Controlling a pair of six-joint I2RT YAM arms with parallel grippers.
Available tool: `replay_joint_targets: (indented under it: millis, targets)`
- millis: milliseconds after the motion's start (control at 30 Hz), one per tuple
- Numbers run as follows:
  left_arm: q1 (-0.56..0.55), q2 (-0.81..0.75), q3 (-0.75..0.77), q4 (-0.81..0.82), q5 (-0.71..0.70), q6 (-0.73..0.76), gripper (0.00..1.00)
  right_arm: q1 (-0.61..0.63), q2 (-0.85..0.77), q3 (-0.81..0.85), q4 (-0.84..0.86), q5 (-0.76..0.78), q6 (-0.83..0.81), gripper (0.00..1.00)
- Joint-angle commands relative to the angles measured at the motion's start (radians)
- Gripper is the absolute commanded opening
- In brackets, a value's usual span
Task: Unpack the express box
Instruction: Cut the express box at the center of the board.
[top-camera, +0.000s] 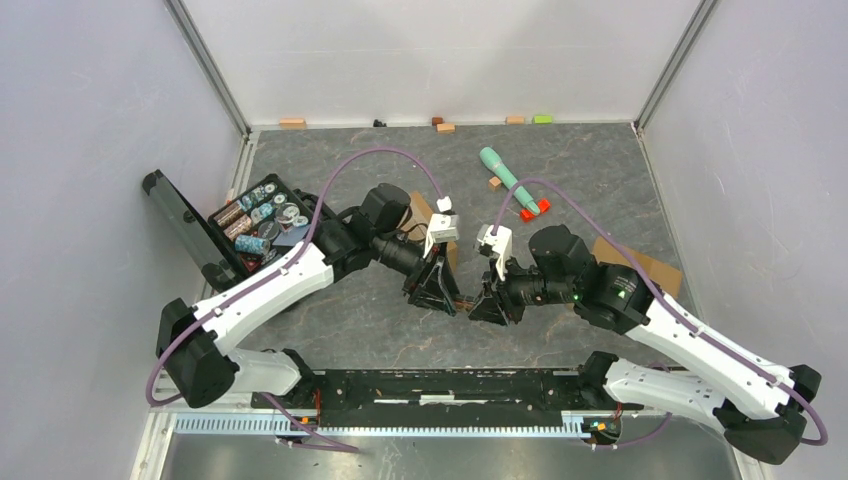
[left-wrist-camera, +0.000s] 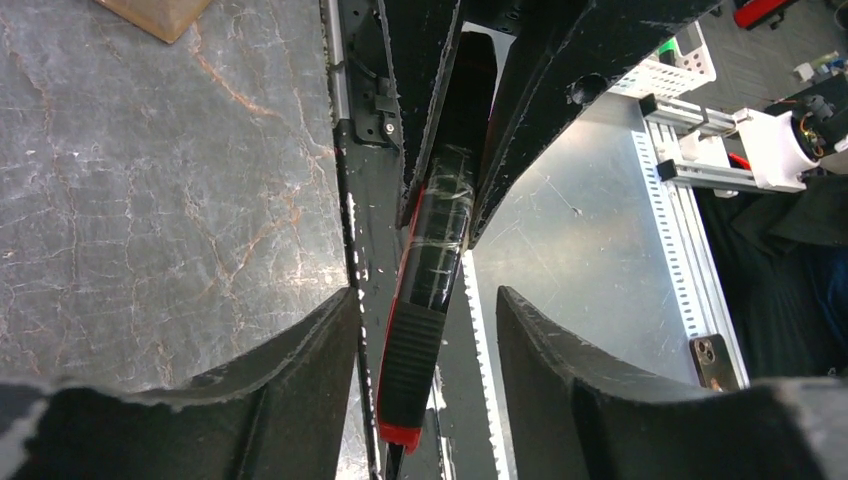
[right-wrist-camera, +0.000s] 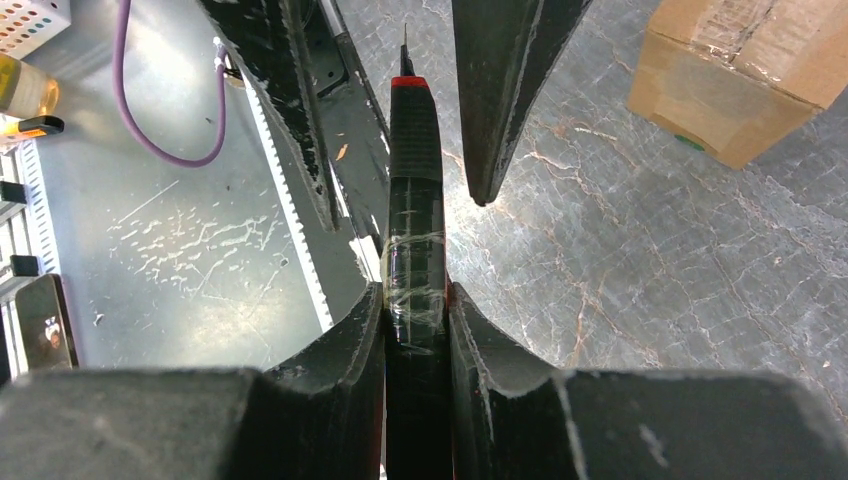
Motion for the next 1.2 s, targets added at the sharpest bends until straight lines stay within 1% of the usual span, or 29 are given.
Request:
replay_joint_targets:
  millis: [0,67,133,167,200,233,267,300,333,367,400,467,600,667,700,767,833,900,1000,1033,1067,1100,1133,1167]
  targets:
    - [-0.019,0.014,0.056,-0.041,0.027,0.084,0.55,0.002,-0.018,0.029,0.035,-0.022,0.016,0.0]
    - [-0.025,0.028,0.057,-0.04,0.055,0.081,0.44,0.001,-0.014,0.025,0.048,-0.024,0.024,0.0]
    - [-0.026,0.053,0.07,-0.063,0.095,0.097,0.24,0.002,-0.011,0.02,0.073,-0.016,0.044,0.01]
    - [-0.027,0.069,0.085,-0.099,0.112,0.121,0.12,0.002,-0.009,0.017,0.083,-0.006,0.056,0.02]
    - [-0.028,0.084,0.098,-0.122,0.119,0.139,0.04,0.002,-0.008,0.019,0.088,-0.001,0.063,0.06]
    - [-0.028,0.092,0.099,-0.138,0.12,0.152,0.02,0.002,-0.009,0.015,0.098,-0.001,0.07,0.22]
    - [-0.028,0.092,0.095,-0.138,0.119,0.16,0.02,0.001,-0.015,0.01,0.112,0.004,0.078,0.43]
    - [-0.028,0.089,0.092,-0.14,0.119,0.168,0.02,0.001,-0.021,0.0,0.128,0.006,0.089,0.54]
    - [-0.028,0.086,0.092,-0.14,0.121,0.174,0.02,-0.001,-0.03,-0.011,0.145,0.008,0.098,0.67]
    - [-0.028,0.084,0.09,-0.139,0.121,0.176,0.02,-0.002,-0.038,-0.021,0.158,0.006,0.107,0.78]
    - [-0.028,0.085,0.089,-0.14,0.119,0.177,0.02,-0.005,-0.048,-0.032,0.17,0.009,0.118,0.96]
    - [-0.028,0.089,0.086,-0.139,0.118,0.179,0.02,-0.011,-0.06,-0.056,0.198,-0.007,0.135,0.98]
    - [-0.026,0.096,0.079,-0.132,0.143,0.185,0.02,-0.018,-0.081,-0.107,0.229,-0.06,0.152,0.98]
    - [-0.025,0.097,0.075,-0.129,0.153,0.183,0.02,-0.024,-0.094,-0.141,0.256,-0.111,0.168,0.87]
    - [-0.025,0.096,0.072,-0.129,0.153,0.183,0.02,-0.027,-0.099,-0.158,0.27,-0.135,0.178,0.78]
    - [-0.025,0.095,0.067,-0.128,0.152,0.183,0.02,-0.03,-0.112,-0.186,0.292,-0.167,0.194,0.72]
    - [-0.026,0.094,0.066,-0.129,0.15,0.185,0.02,-0.031,-0.121,-0.205,0.302,-0.189,0.201,0.62]
    - [-0.026,0.101,0.067,-0.129,0.152,0.186,0.02,-0.032,-0.127,-0.218,0.309,-0.201,0.207,0.56]
    - [-0.026,0.118,0.071,-0.129,0.154,0.181,0.02,-0.033,-0.13,-0.226,0.319,-0.189,0.217,0.38]
    - [-0.026,0.121,0.072,-0.128,0.149,0.181,0.02,-0.034,-0.129,-0.227,0.322,-0.178,0.222,0.28]
    - [-0.027,0.12,0.068,-0.115,0.141,0.17,0.02,-0.034,-0.128,-0.231,0.326,-0.166,0.228,0.21]
    - [-0.026,0.114,0.059,-0.078,0.129,0.144,0.03,-0.034,-0.128,-0.237,0.325,-0.147,0.237,0.07]
    - [-0.025,0.107,0.046,-0.042,0.097,0.107,0.07,-0.037,-0.127,-0.242,0.321,-0.128,0.242,0.0]
    - [-0.025,0.096,0.033,0.0,0.057,0.066,0.14,-0.042,-0.127,-0.246,0.304,-0.094,0.246,0.0]
